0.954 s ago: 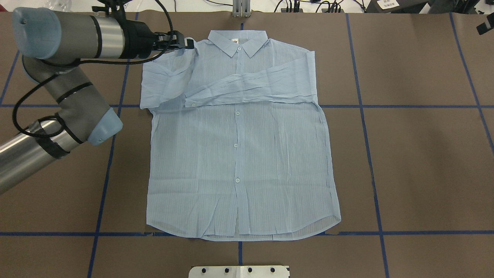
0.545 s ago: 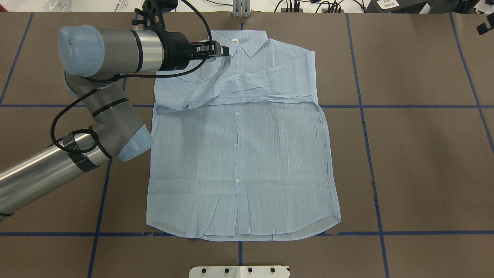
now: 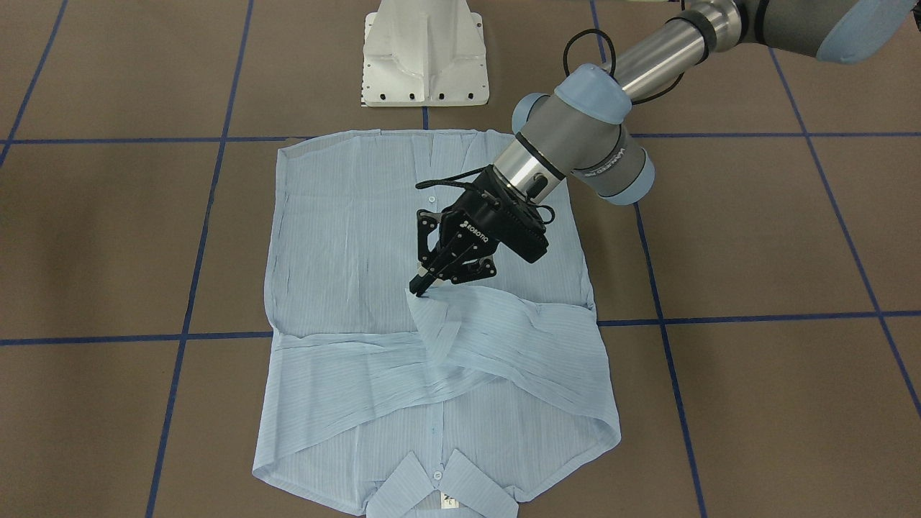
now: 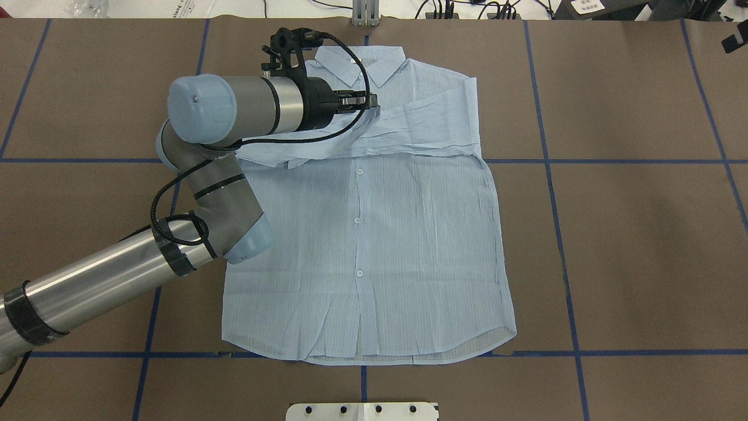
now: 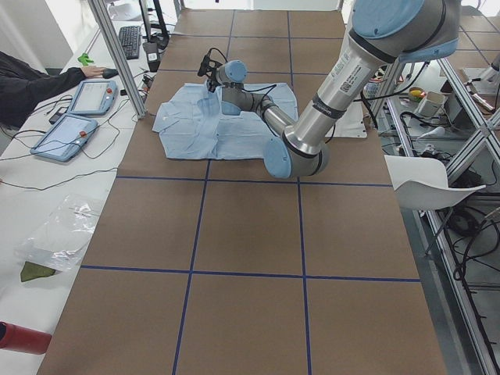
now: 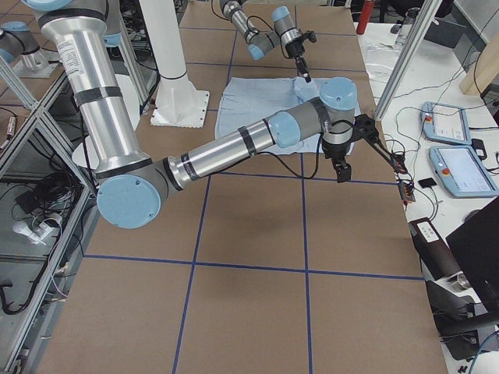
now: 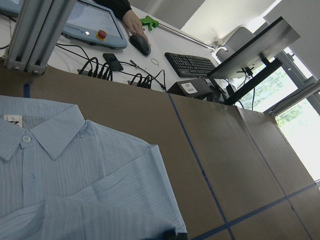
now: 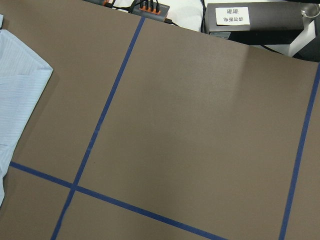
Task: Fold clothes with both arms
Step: 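Carry the sleeve across the shirt front with the left gripper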
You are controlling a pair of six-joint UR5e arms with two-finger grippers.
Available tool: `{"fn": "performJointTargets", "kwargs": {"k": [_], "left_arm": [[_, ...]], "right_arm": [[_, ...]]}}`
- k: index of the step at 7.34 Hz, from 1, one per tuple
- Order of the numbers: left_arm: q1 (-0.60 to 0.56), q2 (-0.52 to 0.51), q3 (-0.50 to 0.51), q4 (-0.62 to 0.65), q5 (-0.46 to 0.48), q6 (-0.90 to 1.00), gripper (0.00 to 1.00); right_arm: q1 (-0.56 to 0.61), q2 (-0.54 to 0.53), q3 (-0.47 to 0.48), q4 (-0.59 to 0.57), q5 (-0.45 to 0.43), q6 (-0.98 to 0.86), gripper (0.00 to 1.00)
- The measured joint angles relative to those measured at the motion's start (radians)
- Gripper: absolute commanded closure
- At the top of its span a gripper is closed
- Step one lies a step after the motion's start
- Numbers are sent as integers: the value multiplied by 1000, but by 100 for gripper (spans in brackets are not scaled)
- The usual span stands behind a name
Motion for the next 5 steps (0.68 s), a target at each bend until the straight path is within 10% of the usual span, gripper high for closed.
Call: {"fn": "performJointTargets", "kwargs": {"k": [2, 4, 5], "left_arm": [[70, -29, 55, 22, 69, 58, 100], [150, -126, 135, 71, 122, 86, 1], [178, -163, 165, 93, 143, 88, 0]], "right_arm": [[0, 0, 0, -1, 0, 0, 0], [-1, 1, -1, -1, 0, 2, 0], [-1, 1, -2, -1, 0, 6, 0]]}}
